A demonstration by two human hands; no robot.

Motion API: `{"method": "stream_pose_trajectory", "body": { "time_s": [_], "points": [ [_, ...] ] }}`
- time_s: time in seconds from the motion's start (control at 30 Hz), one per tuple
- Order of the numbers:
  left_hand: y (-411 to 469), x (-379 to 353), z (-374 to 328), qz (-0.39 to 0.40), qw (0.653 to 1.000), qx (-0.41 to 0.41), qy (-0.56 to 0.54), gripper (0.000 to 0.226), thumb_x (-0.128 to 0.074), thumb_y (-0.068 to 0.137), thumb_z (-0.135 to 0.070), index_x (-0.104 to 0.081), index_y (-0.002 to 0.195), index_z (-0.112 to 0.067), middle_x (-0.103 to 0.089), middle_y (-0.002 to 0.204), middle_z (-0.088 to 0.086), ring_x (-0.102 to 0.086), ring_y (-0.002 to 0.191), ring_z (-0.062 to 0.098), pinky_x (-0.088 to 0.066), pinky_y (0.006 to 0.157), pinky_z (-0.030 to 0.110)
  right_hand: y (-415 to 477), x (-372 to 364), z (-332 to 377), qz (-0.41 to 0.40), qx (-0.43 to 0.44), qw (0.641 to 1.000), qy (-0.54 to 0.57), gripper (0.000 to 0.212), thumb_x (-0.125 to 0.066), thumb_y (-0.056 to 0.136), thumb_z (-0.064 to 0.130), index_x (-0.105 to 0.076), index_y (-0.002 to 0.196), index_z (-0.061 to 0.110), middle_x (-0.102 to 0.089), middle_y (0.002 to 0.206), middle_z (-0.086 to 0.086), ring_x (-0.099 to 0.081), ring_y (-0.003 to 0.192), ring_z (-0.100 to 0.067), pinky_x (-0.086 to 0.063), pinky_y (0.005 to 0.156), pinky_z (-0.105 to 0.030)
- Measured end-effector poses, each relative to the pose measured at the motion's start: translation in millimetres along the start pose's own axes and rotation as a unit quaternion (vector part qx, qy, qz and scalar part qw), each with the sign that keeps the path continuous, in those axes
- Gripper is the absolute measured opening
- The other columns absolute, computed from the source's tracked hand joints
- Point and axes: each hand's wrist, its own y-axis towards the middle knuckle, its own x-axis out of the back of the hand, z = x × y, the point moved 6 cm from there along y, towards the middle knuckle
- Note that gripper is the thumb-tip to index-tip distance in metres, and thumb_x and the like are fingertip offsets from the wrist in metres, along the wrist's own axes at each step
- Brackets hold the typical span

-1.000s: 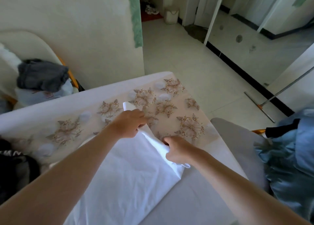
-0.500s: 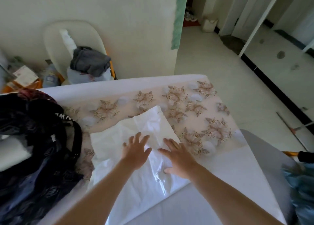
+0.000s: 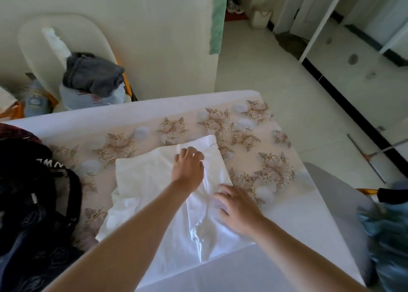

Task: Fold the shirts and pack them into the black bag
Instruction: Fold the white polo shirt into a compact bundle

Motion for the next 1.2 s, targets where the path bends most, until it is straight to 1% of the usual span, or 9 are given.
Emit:
{"method": "stream_pose_trajectory", "body": {
  "time_s": [0.13,0.23,0.33,0.6,0.73,0.83,0.93,1.03,1.2],
  "points": [
    [58.4,-10.9,-29.5,0.051,0.998,-0.029,0.021,0.032,-0.043,0.101,-0.034,-0.056,0.128,-0.022,-0.059,0.127,0.0,-0.05,0.119,0.023,-0.033,0.103,0.037,27.9,3.8,-21.4,-0.015,-0.017,1.0,-0.019,0.065,-0.081,0.075,0.031,-0.057,0.134,0.019,-0.042,0.152,-0.013,-0.051,0.131,-0.033,-0.049,0.1,-0.047],
    [86.4,-27.2,-36.2,0.106,0.987,-0.023,0.121,0.041,-0.039,0.099,-0.047,-0.058,0.123,-0.019,-0.064,0.117,0.005,-0.057,0.111,0.027,-0.035,0.097,0.041,40.1,-2.4,-37.0,0.015,-0.025,1.0,0.004,0.087,-0.081,0.073,0.044,-0.043,0.148,0.022,-0.024,0.162,-0.011,-0.031,0.146,-0.032,-0.033,0.115,-0.048],
    [101.2,-35.6,-35.0,0.113,0.976,-0.017,0.184,0.03,-0.044,0.1,-0.037,-0.064,0.111,-0.018,-0.069,0.101,0.004,-0.06,0.099,0.026,-0.035,0.09,0.04,43.4,-7.5,-43.0,0.042,-0.021,0.999,0.022,0.098,-0.078,0.074,0.054,-0.03,0.155,0.027,-0.007,0.167,-0.005,-0.01,0.153,-0.024,-0.012,0.121,-0.04],
    [84.7,-28.2,2.6,-0.048,0.997,0.013,0.058,0.015,-0.054,0.098,-0.026,-0.06,0.108,-0.016,-0.064,0.105,0.002,-0.058,0.096,0.026,-0.04,0.086,0.038,48.9,-10.9,-39.1,0.097,-0.041,0.994,-0.001,0.094,-0.066,0.084,0.051,-0.012,0.158,0.03,0.014,0.166,-0.001,0.011,0.153,-0.02,0.002,0.124,-0.04],
    [9.8,-23.5,4.4,-0.146,0.987,-0.064,0.003,0.019,-0.061,0.089,-0.015,-0.061,0.108,-0.017,-0.058,0.116,0.002,-0.055,0.102,0.025,-0.041,0.088,0.038,49.5,-9.8,-10.0,0.012,0.015,1.0,-0.013,0.068,-0.043,0.094,0.034,-0.019,0.157,0.021,-0.005,0.167,-0.007,-0.004,0.154,-0.023,-0.012,0.124,-0.045],
    [-56.4,-49.0,30.9,-0.106,0.992,-0.063,0.016,0.036,-0.055,0.092,-0.023,-0.06,0.127,-0.014,-0.052,0.14,0.01,-0.05,0.127,0.033,-0.039,0.104,0.043,46.4,-29.9,11.5,0.034,0.065,0.995,-0.066,0.07,-0.036,0.096,0.048,-0.026,0.156,0.014,-0.014,0.166,-0.01,-0.01,0.153,-0.024,-0.019,0.122,-0.045],
    [-106.5,-59.4,64.5,-0.019,0.998,-0.031,0.051,0.058,-0.04,0.097,-0.039,-0.037,0.151,-0.02,-0.03,0.159,0.012,-0.027,0.147,0.029,-0.026,0.117,0.045,40.1,-44.4,18.7,0.043,0.038,0.996,-0.062,0.078,-0.039,0.092,0.054,-0.025,0.157,0.014,-0.012,0.166,-0.008,-0.01,0.153,-0.025,-0.019,0.122,-0.048],
    [-131.6,-42.8,79.9,0.013,0.999,-0.03,0.032,0.057,-0.04,0.095,-0.035,-0.039,0.15,-0.021,-0.038,0.156,0.007,-0.035,0.144,0.026,-0.032,0.116,0.043,49.0,-36.4,35.0,0.029,-0.003,0.996,-0.081,0.074,-0.047,0.082,0.048,-0.039,0.147,0.012,-0.029,0.16,-0.013,-0.028,0.148,-0.033,-0.029,0.117,-0.053],
    [-163.0,21.0,117.4,-0.104,0.99,0.095,0.005,0.054,-0.062,0.083,-0.009,-0.054,0.136,-0.016,-0.054,0.142,0.006,-0.046,0.134,0.029,-0.035,0.109,0.042,73.6,-17.6,101.5,0.012,0.036,0.992,-0.124,0.058,-0.061,0.076,0.027,-0.048,0.132,0.014,-0.043,0.134,-0.011,-0.045,0.127,-0.033,-0.039,0.104,-0.043]
  ]
}}
